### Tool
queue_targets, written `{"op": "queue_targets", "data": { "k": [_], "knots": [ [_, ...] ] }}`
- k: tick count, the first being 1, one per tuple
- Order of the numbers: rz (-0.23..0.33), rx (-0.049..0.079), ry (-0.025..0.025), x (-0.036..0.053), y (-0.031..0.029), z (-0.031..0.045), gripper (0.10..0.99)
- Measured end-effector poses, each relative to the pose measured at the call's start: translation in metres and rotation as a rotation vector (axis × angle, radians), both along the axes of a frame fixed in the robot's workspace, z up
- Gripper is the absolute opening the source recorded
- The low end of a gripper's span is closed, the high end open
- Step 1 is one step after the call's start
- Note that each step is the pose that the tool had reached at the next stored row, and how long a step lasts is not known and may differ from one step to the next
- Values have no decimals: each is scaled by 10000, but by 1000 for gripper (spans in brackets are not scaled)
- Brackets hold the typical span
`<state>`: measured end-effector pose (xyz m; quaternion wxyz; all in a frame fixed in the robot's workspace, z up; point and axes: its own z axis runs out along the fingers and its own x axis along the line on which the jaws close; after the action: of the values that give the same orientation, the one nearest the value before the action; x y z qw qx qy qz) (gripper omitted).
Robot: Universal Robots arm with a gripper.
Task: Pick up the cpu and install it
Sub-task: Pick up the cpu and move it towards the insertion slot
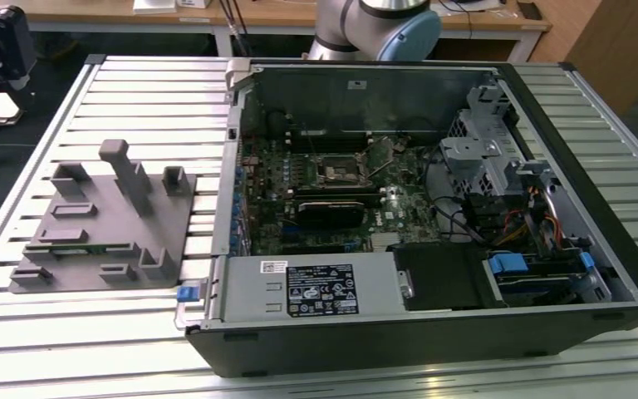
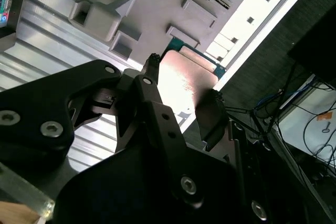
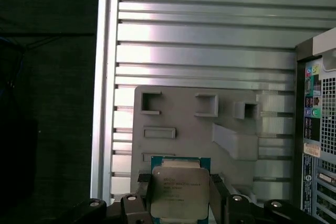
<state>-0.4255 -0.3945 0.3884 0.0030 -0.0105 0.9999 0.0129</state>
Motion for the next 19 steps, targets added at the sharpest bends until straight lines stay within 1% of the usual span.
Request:
{"op": "queue_targets", "data": {
  "k": [8, 19],
  "knots": [
    [0, 0, 0, 70, 0, -5, 529],
    [0, 0, -1, 214, 0, -11, 529]
  ]
}}
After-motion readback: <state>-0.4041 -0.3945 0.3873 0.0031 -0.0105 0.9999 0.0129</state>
